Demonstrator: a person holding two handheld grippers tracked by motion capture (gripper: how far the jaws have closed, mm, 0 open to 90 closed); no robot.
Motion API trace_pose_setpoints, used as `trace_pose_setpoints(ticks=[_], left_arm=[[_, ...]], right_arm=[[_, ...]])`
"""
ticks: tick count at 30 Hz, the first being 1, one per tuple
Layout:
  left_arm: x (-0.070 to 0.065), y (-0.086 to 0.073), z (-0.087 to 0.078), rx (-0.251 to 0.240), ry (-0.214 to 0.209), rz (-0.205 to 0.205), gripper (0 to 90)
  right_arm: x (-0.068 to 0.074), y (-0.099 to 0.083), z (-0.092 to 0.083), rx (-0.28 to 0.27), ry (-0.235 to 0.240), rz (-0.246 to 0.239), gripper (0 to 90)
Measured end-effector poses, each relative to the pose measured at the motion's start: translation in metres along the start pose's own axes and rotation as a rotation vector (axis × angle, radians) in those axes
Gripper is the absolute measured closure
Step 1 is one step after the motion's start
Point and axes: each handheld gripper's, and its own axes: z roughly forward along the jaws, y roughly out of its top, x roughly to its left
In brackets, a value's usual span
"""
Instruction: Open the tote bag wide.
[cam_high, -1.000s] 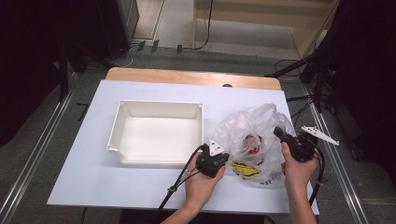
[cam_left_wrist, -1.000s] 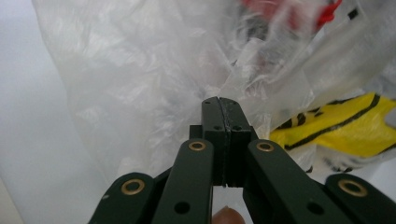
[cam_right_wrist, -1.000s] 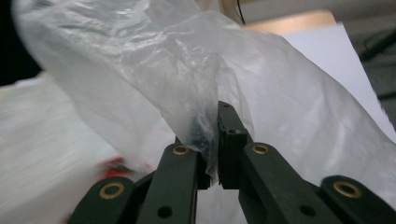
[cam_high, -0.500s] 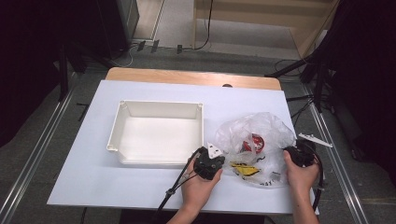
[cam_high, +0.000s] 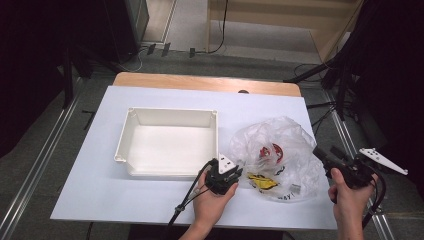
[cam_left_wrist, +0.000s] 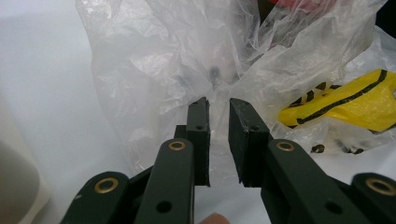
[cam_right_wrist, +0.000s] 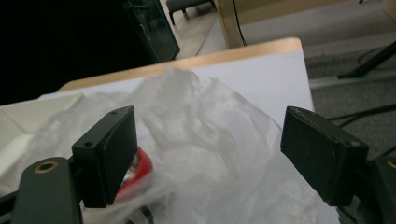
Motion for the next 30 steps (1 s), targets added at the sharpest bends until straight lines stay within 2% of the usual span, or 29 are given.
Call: trace_pose_setpoints(ticks=[3,5,7,8,9,10,11,12,13,15,16,19,21,22,24,25,27,29,30], left_arm=[[0.000,0.000,0.000,0.002,-0.003,0.000,81.1],[-0.001,0.000,0.000,-0.004,0.000,0.004,77.5],[-0.002,-0.001,-0.002,-0.028,0.001,0.015,74.9],[-0.003,-0.002,-0.004,-0.040,0.001,0.015,71.7],[-0.004,-0.002,-0.009,-0.062,0.005,0.008,65.3],[-0.004,-0.002,-0.009,-0.062,0.005,0.008,63.2],[-0.003,-0.002,-0.012,-0.075,-0.011,-0.010,60.7],[-0.002,-0.001,-0.019,-0.104,-0.047,-0.037,59.1],[-0.002,-0.001,-0.019,-0.104,-0.047,-0.037,57.3],[-0.004,0.005,-0.026,-0.120,-0.060,-0.043,55.6],[-0.006,0.010,-0.030,-0.139,-0.069,-0.046,51.9],[-0.012,0.027,-0.037,-0.179,-0.067,-0.022,49.1],[-0.017,0.040,-0.038,-0.187,-0.067,-0.018,42.9],[-0.019,0.045,-0.037,-0.190,-0.072,-0.018,39.1],[-0.028,0.060,-0.035,-0.183,-0.060,0.004,25.1],[-0.034,0.067,-0.033,-0.187,-0.048,0.017,25.1],[-0.047,0.084,-0.029,-0.195,0.015,0.049,10.6],[-0.052,0.096,-0.022,-0.193,0.032,0.050,4.5],[-0.052,0.110,-0.012,-0.166,0.059,0.039,0.0]], right_arm=[[0.018,0.010,0.001,-0.020,0.019,-0.039,18.5],[0.036,0.016,0.015,0.011,0.028,-0.077,18.8],[0.040,0.016,0.021,0.014,0.022,-0.082,20.8],[0.042,0.015,0.028,0.011,0.006,-0.082,27.0],[0.039,0.012,0.038,0.007,0.007,-0.059,50.9],[0.035,0.009,0.043,0.007,0.015,-0.041,59.0],[0.032,0.005,0.048,0.019,0.015,-0.030,67.6],[0.029,0.001,0.052,0.035,0.017,-0.029,74.5],[0.029,0.001,0.052,0.035,0.017,-0.029,74.5],[0.024,-0.007,0.059,0.057,0.016,-0.050,84.1],[0.021,-0.015,0.064,0.080,0.019,-0.046,88.1],[0.020,-0.018,0.066,0.089,0.022,-0.049,89.4],[0.020,-0.020,0.066,0.087,0.030,-0.046,89.8],[0.021,-0.021,0.066,0.090,0.035,-0.050,89.9],[0.024,-0.024,0.066,0.101,0.043,-0.056,89.8],[0.024,-0.024,0.066,0.101,0.043,-0.056,89.8],[0.027,-0.026,0.067,0.104,0.053,-0.062,89.8],[0.029,-0.028,0.067,0.114,0.058,-0.067,89.8],[0.031,-0.029,0.068,0.111,0.064,-0.077,89.7]])
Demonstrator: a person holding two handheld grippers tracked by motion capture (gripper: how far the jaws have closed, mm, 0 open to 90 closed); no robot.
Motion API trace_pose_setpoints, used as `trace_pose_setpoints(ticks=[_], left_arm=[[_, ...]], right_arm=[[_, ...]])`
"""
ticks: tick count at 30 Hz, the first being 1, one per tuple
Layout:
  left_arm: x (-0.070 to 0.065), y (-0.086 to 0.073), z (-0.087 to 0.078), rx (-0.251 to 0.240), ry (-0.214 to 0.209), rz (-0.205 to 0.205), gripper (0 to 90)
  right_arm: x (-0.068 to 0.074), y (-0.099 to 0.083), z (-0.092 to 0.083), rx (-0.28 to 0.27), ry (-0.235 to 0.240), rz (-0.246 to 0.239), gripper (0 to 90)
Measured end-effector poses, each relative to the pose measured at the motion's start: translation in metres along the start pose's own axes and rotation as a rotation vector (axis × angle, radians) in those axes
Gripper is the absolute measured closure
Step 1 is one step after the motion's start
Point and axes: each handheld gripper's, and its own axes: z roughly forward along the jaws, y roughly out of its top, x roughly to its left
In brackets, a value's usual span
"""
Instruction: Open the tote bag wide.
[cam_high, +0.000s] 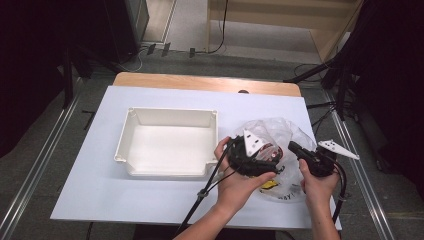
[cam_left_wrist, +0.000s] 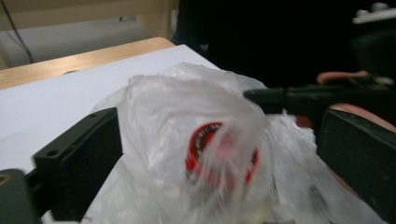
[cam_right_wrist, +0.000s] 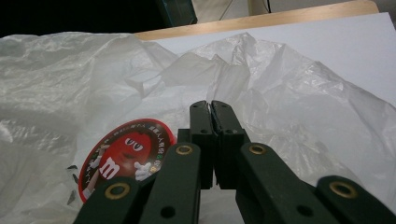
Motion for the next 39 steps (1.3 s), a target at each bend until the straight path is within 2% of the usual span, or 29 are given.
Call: trace_pose_setpoints(ticks=[1,3,5,6,7,8,10,12,13,14,15,17,19,23,29,31,32,34,36,37,38,39], left_arm=[[0.000,0.000,0.000,0.000,0.000,0.000,0.0],[0.007,0.009,0.013,0.041,0.006,-0.041,0.0],[0.016,0.013,0.021,0.076,0.015,-0.051,0.0],[0.025,0.011,0.029,0.119,0.024,-0.057,2.3],[0.025,0.011,0.029,0.119,0.024,-0.057,9.2],[0.030,0.009,0.032,0.131,0.029,-0.042,9.2],[0.035,0.002,0.038,0.156,0.052,0.009,40.7],[0.040,-0.007,0.044,0.196,0.080,0.011,56.9],[0.041,-0.012,0.047,0.213,0.088,0.011,73.7],[0.043,-0.018,0.049,0.231,0.092,0.019,73.7],[0.044,-0.024,0.053,0.252,0.094,0.017,79.9],[0.039,-0.030,0.054,0.270,0.103,0.056,90.0],[0.030,-0.037,0.058,0.290,0.132,0.061,90.0],[0.023,-0.049,0.061,0.293,0.121,0.060,90.0],[0.020,-0.082,0.061,0.273,0.212,0.136,90.0],[0.019,-0.085,0.061,0.276,0.222,0.146,90.0],[0.019,-0.085,0.059,0.269,0.224,0.148,90.0],[0.020,-0.086,0.054,0.270,0.205,0.128,90.0],[0.019,-0.087,0.046,0.247,0.168,0.096,90.0],[0.017,-0.086,0.039,0.222,0.160,0.089,79.6],[0.014,-0.082,0.032,0.189,0.155,0.087,79.6],[0.011,-0.078,0.024,0.156,0.152,0.087,74.5]], right_arm=[[0.000,0.000,0.000,0.000,0.000,0.000,89.7],[0.001,-0.001,0.000,-0.004,-0.001,0.007,89.7],[0.000,-0.002,-0.002,-0.013,-0.004,0.008,89.7],[-0.001,-0.004,-0.003,-0.008,-0.007,0.010,89.7],[-0.001,-0.004,-0.003,-0.008,-0.007,0.010,89.7],[-0.002,-0.004,-0.003,-0.006,-0.010,0.007,89.7],[-0.006,-0.005,-0.002,-0.006,-0.020,0.004,89.7],[-0.009,-0.005,-0.002,-0.003,-0.030,0.008,89.7],[-0.011,-0.006,-0.002,0.001,-0.038,0.014,89.6],[-0.011,-0.006,-0.002,0.001,-0.038,0.014,89.6],[-0.012,-0.007,-0.002,0.004,-0.041,0.015,89.6],[-0.015,-0.010,0.000,0.023,-0.058,0.011,89.6],[-0.020,-0.015,0.006,0.061,-0.099,0.002,89.5],[-0.023,-0.017,0.010,0.081,-0.116,0.008,89.5],[-0.025,-0.022,0.011,0.109,-0.139,-0.005,89.6],[-0.028,-0.024,0.012,0.126,-0.162,-0.005,89.6],[-0.028,-0.024,0.012,0.126,-0.162,-0.005,89.6],[-0.031,-0.025,0.012,0.131,-0.178,-0.011,89.5],[-0.033,-0.026,0.011,0.135,-0.182,0.000,89.5],[-0.033,-0.027,0.011,0.132,-0.177,-0.001,89.3],[-0.033,-0.027,0.011,0.132,-0.177,-0.001,89.3],[-0.032,-0.028,0.010,0.128,-0.173,-0.002,89.3]])
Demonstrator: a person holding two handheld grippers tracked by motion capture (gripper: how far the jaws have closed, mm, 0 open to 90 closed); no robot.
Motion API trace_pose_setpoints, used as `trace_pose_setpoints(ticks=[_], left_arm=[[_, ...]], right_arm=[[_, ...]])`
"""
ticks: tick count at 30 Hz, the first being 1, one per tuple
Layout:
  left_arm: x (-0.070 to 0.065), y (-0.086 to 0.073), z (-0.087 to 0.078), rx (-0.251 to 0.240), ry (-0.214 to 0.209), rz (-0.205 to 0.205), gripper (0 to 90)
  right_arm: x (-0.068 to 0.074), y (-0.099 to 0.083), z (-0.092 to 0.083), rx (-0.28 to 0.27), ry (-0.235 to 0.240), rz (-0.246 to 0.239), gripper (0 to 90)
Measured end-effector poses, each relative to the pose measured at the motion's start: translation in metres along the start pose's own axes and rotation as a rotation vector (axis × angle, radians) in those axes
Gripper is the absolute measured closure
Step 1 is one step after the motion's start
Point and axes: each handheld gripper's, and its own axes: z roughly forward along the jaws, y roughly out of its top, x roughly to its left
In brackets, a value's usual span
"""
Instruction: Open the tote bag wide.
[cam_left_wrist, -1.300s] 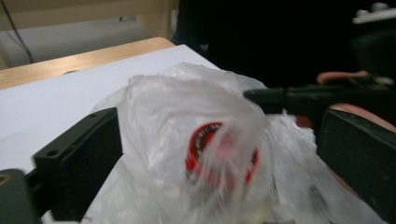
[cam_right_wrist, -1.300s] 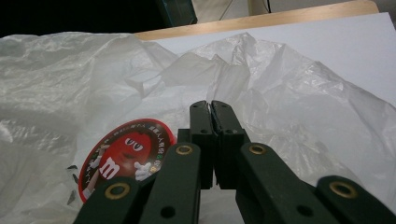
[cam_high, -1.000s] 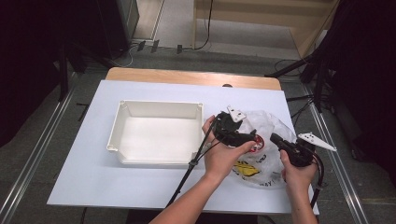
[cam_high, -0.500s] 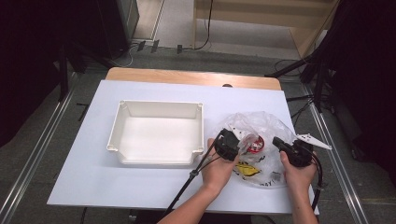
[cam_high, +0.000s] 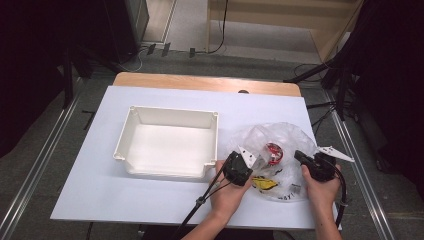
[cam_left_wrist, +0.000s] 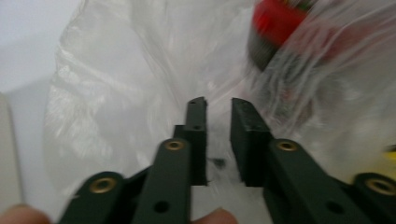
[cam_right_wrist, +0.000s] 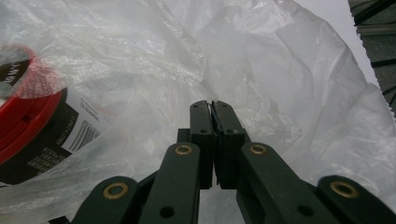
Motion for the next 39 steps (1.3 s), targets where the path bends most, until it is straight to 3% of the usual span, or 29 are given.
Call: trace_pose_setpoints(ticks=[2,3,5,6,7,9,11,12,13,14,15,16,17,18,19,20,21,23,25,31,32,34,37,39], left_arm=[[0.000,0.009,-0.018,-0.082,-0.011,-0.030,62.3],[0.002,0.014,-0.025,-0.123,-0.030,-0.059,62.3],[0.007,0.026,-0.036,-0.177,-0.066,-0.109,53.5],[0.009,0.034,-0.040,-0.194,-0.086,-0.123,44.8],[0.009,0.041,-0.044,-0.210,-0.095,-0.124,44.8],[0.009,0.055,-0.049,-0.254,-0.141,-0.139,34.9],[0.006,0.068,-0.047,-0.268,-0.196,-0.141,24.7],[0.005,0.073,-0.043,-0.248,-0.209,-0.140,22.0],[0.002,0.077,-0.036,-0.217,-0.199,-0.133,19.9],[-0.001,0.078,-0.017,-0.145,-0.171,-0.111,20.1],[-0.001,0.078,-0.017,-0.145,-0.171,-0.111,24.6],[-0.001,0.076,-0.008,-0.105,-0.153,-0.096,35.1],[-0.001,0.073,-0.001,-0.082,-0.138,-0.077,35.1],[0.001,0.069,0.004,-0.068,-0.111,-0.049,51.0],[0.003,0.064,0.008,-0.056,-0.095,-0.023,72.5],[0.007,0.056,0.013,-0.026,-0.090,-0.035,85.3],[0.009,0.052,0.015,-0.016,-0.080,-0.039,90.0],[0.012,0.041,0.021,0.009,-0.050,-0.057,90.0],[0.009,0.029,0.030,0.042,0.002,-0.027,90.0],[0.002,0.005,0.047,0.127,0.019,0.003,90.0],[0.001,0.004,0.045,0.122,0.036,0.024,90.0],[-0.002,0.000,0.042,0.112,0.054,0.041,90.0],[-0.004,-0.004,0.037,0.107,0.068,0.059,90.0],[-0.001,-0.005,0.036,0.101,0.048,0.039,90.0]], right_arm=[[0.000,-0.001,-0.002,-0.017,0.021,-0.004,89.1],[0.000,-0.001,-0.002,-0.017,0.021,-0.004,89.1],[-0.001,-0.002,-0.004,-0.027,0.036,0.017,89.0],[-0.003,-0.002,-0.005,-0.042,0.044,0.021,89.0],[-0.003,-0.002,-0.005,-0.042,0.044,0.021,89.0],[-0.003,-0.002,-0.005,-0.047,0.049,0.027,88.8],[-0.003,-0.002,-0.003,-0.049,0.047,0.035,88.8],[-0.002,-0.002,-0.003,-0.053,0.045,0.031,88.7],[-0.002,-0.002,-0.003,-0.053,0.044,0.024,88.7],[-0.001,-0.002,-0.002,-0.052,0.045,0.023,88.7],[-0.001,-0.002,-0.002,-0.051,0.045,0.022,88.7],[-0.001,-0.002,-0.002,-0.054,0.044,0.019,88.7],[-0.001,-0.002,-0.002,-0.054,0.044,0.019,88.7],[-0.002,-0.002,-0.002,-0.053,0.045,0.015,88.7],[-0.002,-0.002,-0.002,-0.054,0.044,0.014,88.7],[-0.002,-0.002,-0.001,-0.056,0.042,0.014,88.7],[-0.002,-0.002,-0.001,-0.054,0.038,0.014,88.7],[-0.002,-0.002,-0.001,-0.052,0.037,0.012,88.7],[-0.002,-0.002,-0.001,-0.050,0.036,0.010,88.7],[-0.005,0.000,-0.002,-0.036,0.019,0.016,89.0],[-0.005,0.000,-0.002,-0.030,0.004,0.019,89.3],[-0.005,0.000,-0.002,-0.003,-0.085,-0.044,89.6],[-0.013,0.000,-0.003,0.004,-0.124,-0.026,89.8],[-0.016,0.000,-0.004,0.004,-0.143,-0.015,89.5]])
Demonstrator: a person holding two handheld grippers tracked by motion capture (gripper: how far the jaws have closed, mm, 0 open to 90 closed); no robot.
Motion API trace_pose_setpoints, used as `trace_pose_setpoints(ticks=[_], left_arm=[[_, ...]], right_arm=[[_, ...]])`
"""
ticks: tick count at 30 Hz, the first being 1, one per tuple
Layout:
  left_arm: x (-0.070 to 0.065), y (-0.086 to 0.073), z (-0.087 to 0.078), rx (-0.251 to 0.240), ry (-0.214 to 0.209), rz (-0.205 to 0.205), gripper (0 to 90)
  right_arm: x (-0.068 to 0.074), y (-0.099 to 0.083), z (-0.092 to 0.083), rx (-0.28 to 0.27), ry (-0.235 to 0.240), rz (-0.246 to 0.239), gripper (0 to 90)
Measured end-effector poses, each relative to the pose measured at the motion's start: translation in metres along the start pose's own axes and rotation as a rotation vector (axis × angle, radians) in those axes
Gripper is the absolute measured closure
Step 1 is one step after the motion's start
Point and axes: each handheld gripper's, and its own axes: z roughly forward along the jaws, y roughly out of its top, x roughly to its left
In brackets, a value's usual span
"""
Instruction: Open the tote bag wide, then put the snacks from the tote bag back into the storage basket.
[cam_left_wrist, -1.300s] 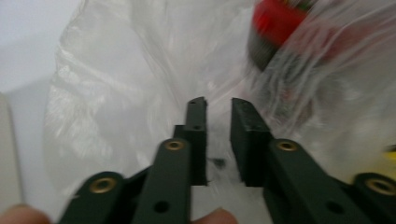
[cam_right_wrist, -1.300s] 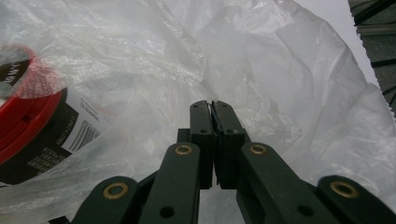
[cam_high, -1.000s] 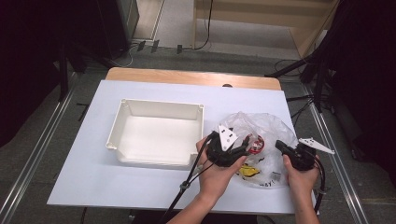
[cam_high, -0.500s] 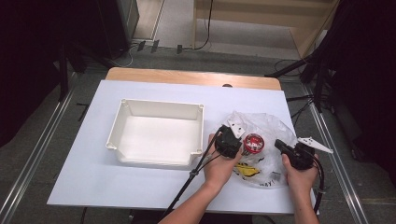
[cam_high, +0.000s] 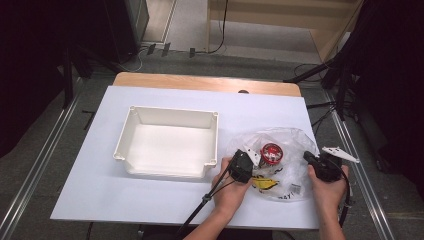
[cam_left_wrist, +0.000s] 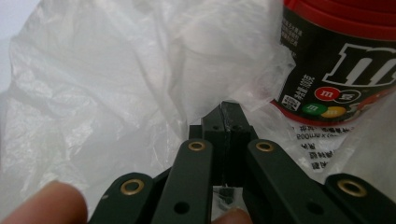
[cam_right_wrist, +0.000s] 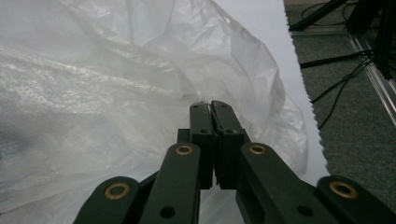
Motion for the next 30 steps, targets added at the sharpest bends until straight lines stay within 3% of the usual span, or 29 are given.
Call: trace_pose_setpoints(ticks=[2,3,4,5,6,7,10,13,14,15,16,19,20,22,26,30], left_arm=[[0.003,-0.001,-0.001,-0.002,-0.019,-0.022,90.0],[0.004,-0.001,-0.001,-0.007,-0.021,-0.026,90.0],[0.004,-0.001,-0.002,-0.013,-0.024,-0.026,90.0],[0.004,-0.001,-0.002,-0.017,-0.021,-0.026,90.0],[0.004,-0.002,-0.002,-0.024,-0.021,-0.028,90.0],[0.004,-0.002,-0.003,-0.027,-0.021,-0.031,90.0],[0.007,-0.002,-0.003,-0.031,-0.036,-0.055,90.0],[0.009,-0.003,-0.004,-0.042,-0.045,-0.069,89.6],[0.009,-0.003,-0.004,-0.048,-0.047,-0.076,89.6],[0.010,-0.003,-0.004,-0.049,-0.052,-0.079,89.6],[0.010,-0.003,-0.004,-0.047,-0.052,-0.083,89.6],[0.012,-0.003,-0.004,-0.044,-0.066,-0.102,89.7],[0.012,-0.003,-0.004,-0.044,-0.067,-0.103,89.7],[0.012,-0.003,-0.003,-0.042,-0.066,-0.099,89.8],[0.009,-0.003,-0.004,-0.049,-0.052,-0.071,88.9],[0.008,-0.003,-0.005,-0.059,-0.045,-0.069,86.5]], right_arm=[[0.000,0.001,-0.003,-0.005,-0.012,-0.009,85.2],[0.003,0.006,-0.010,-0.022,0.034,-0.010,74.1],[0.003,0.006,-0.010,-0.022,0.034,-0.010,74.1],[0.009,0.015,-0.024,-0.092,0.107,-0.025,67.0],[0.014,0.021,-0.032,-0.126,0.134,-0.035,64.1],[0.014,0.021,-0.032,-0.126,0.134,-0.035,64.1],[0.038,0.034,-0.049,-0.223,0.204,-0.093,54.4],[0.061,0.043,-0.046,-0.248,0.189,-0.136,46.5],[0.065,0.045,-0.032,-0.203,0.230,-0.114,52.7],[0.065,0.045,-0.032,-0.203,0.230,-0.114,52.7],[0.064,0.045,-0.022,-0.169,0.234,-0.106,58.1],[0.056,0.040,0.003,-0.040,0.121,-0.067,72.6],[0.050,0.039,0.010,0.001,0.134,-0.035,76.1],[0.045,0.036,0.018,0.046,0.115,-0.027,79.6],[0.033,0.029,0.031,0.102,0.117,-0.008,84.3],[0.028,0.025,0.038,0.111,0.103,-0.013,87.2]])
